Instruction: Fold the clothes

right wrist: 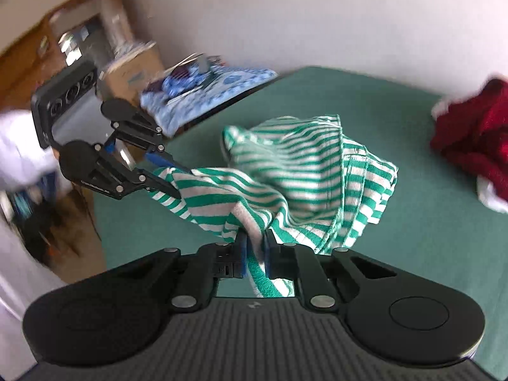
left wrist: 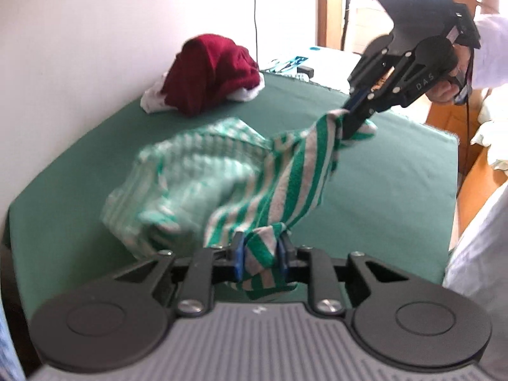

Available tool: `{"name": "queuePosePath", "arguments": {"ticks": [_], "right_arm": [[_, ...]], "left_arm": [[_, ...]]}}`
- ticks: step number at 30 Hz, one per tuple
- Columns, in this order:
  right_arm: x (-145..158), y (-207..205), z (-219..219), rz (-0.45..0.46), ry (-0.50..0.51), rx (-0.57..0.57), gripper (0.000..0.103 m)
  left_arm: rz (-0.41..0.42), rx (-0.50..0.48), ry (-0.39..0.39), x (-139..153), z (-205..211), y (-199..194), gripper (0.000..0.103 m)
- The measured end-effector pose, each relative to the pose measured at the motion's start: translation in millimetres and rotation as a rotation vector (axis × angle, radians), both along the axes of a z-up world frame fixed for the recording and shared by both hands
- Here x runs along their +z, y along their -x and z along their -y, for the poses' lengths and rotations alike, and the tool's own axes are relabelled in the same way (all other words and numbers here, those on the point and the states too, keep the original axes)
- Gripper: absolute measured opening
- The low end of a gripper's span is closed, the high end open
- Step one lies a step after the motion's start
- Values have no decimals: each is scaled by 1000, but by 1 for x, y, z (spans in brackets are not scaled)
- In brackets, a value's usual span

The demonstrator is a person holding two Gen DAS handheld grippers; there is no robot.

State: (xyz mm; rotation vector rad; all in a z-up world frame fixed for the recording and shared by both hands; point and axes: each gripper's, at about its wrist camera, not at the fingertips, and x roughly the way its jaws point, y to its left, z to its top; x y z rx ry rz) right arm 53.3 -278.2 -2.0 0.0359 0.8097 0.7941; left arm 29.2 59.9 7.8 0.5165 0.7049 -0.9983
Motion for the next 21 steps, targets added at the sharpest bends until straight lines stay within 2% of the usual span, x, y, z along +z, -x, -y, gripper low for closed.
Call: {"name": "queuePosePath", "arguments": {"ticks": [3,7,10,12,15,16,17,19,20,21], "right_arm": [[10,-41,4,-120,-103,-92,10],[9,-97,8,-153,-173,-215,10],[-15,-132,11,-181,-190,-335,10],[-33,-152,13,-200,-199,-415,10],[-61,-164,14,-197,-191,-474,12],[-69,-165,15,-197,-195,-495,17],[-76,-167,17,-196,-198,-516,30],[-83,-166,23,-194,-224,-555,43],[-82,-164,27,-193,-247,-573,43],[-80,-161,31,-192,-270,-590,43]], "left_arm": [[-1,-38,-10,14,-2,-52,24],[-5,-65,-24,11,10,-123,23],[7,-55,-65,-11,26,-166,22],[-22,-43,-87,-33,31,-186,22],[-58,-22,-113,-63,34,-204,21],[-54,-14,-121,-70,34,-204,20],[-40,-12,-113,-69,29,-202,21],[-7,19,-72,-57,12,-198,34],[13,46,-51,-49,1,-196,40],[33,74,-29,-41,-10,-194,51]]}}
